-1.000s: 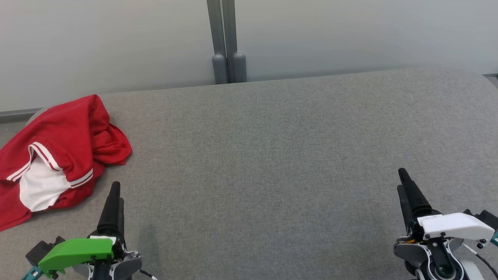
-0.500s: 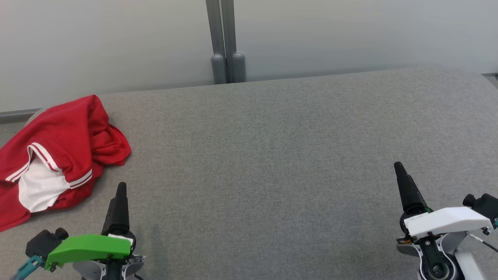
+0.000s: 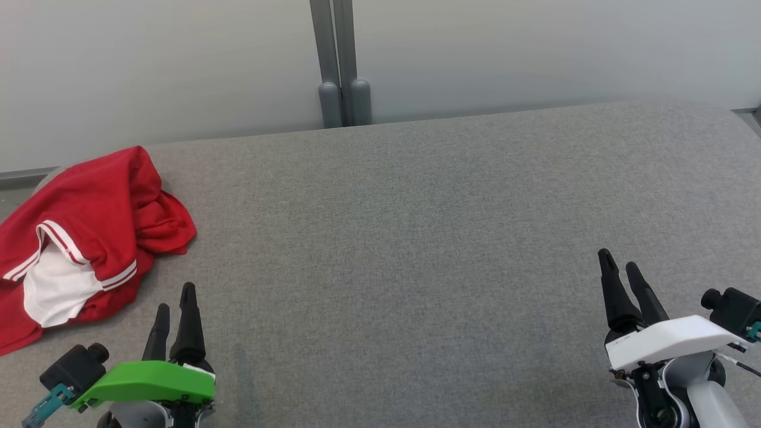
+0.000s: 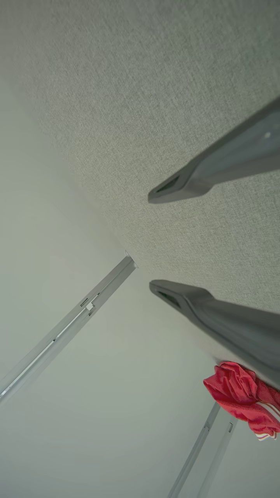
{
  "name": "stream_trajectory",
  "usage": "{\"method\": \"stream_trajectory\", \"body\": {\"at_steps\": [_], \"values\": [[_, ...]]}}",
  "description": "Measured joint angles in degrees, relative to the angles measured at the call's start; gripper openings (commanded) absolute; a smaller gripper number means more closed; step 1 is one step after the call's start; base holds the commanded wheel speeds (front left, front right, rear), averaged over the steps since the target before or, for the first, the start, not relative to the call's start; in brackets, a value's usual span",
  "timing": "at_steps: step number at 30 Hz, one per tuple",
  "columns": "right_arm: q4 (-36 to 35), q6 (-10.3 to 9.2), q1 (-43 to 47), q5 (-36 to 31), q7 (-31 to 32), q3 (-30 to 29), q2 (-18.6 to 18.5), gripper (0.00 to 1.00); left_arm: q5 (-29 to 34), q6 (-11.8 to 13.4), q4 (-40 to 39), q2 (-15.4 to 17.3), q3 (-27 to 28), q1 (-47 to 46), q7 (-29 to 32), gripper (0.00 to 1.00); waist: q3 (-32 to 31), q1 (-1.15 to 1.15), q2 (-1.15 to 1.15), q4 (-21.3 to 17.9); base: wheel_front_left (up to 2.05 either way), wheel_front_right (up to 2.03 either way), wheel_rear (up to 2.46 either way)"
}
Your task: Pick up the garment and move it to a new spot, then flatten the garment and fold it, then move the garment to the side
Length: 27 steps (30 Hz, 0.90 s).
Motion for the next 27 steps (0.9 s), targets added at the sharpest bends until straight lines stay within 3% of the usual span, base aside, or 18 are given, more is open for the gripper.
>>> {"method": "stream_trajectory", "body": {"at_steps": [27], "values": [[3.65,0.01,0.02,-17.83,-4.44,-0.13,-2.67,1.0,20.51,-1.85,-0.34,2.54,-2.74,3.08,-4.46,1.0,-0.08,0.0,0.0,0.05,0.0,0.0,0.0]]}}
